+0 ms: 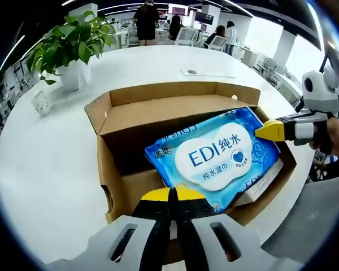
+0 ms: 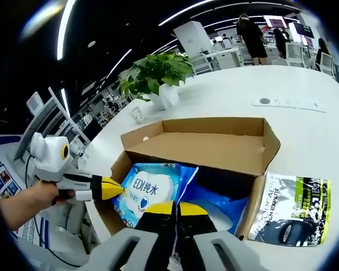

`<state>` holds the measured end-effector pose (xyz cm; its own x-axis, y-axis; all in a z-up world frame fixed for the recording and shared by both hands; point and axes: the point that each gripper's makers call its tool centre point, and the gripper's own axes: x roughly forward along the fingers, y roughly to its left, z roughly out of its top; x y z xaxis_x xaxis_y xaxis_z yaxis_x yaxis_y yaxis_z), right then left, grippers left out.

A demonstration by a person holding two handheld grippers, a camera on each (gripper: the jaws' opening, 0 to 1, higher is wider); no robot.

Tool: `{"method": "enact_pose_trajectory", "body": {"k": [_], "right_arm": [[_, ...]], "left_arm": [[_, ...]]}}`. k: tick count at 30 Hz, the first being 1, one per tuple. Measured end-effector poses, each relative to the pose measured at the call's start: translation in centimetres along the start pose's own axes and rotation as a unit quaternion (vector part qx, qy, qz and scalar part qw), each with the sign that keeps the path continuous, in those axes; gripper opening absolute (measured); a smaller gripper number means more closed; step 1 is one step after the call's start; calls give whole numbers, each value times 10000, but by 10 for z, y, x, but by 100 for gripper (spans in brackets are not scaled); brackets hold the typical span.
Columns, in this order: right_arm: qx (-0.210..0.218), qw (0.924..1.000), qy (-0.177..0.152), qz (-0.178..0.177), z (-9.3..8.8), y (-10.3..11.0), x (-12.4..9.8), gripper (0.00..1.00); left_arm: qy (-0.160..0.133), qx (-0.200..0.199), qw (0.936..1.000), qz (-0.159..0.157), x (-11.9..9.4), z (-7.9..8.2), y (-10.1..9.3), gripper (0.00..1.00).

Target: Operate the shoe box by opening the lid, removing the specified soft item, and placing it in the target area until the item is outside and the box remains undamaged.

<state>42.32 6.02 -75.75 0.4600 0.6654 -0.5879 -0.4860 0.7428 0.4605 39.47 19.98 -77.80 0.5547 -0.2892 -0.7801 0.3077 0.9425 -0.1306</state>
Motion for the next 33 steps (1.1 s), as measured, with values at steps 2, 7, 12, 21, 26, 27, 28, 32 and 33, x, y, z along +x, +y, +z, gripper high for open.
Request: {"method": "enact_pose_trajectory", "body": {"k": [2, 7, 12, 21, 26, 27, 28, 32, 33], "right_arm": [[-11, 10000, -31, -4, 2, -1, -5, 0], [19, 9999, -98, -33, 5, -6, -19, 0], [42, 9998, -199, -82, 10, -10, -36, 0], [147, 9989, -370, -247, 17, -29, -67, 0], [226, 9981, -460, -349, 20, -43, -82, 0], [237, 9979, -477, -369, 20, -46, -84, 0], [246, 9978, -488, -387, 20, -48, -86, 0], [300, 9970, -528, -474, 21, -61, -97, 0], [311, 9969, -535, -488, 21, -63, -99, 0]], "left_arm": [[-58, 5, 10000, -24, -4, 4, -3, 0], [-178, -60, 9998, -103, -9, 14, -14, 0], [-264, 23, 9995, -162, -14, 26, -32, 0], [-366, 161, 9985, -362, -17, 46, -64, 0], [-388, 211, 9979, -469, -11, 57, -79, 0], [-399, 224, 9977, -494, -10, 59, -83, 0], [-409, 222, 9976, -512, -9, 61, -86, 0], [-432, 240, 9969, -606, -6, 69, -100, 0], [-429, 243, 9969, -619, -5, 70, -103, 0]]}}
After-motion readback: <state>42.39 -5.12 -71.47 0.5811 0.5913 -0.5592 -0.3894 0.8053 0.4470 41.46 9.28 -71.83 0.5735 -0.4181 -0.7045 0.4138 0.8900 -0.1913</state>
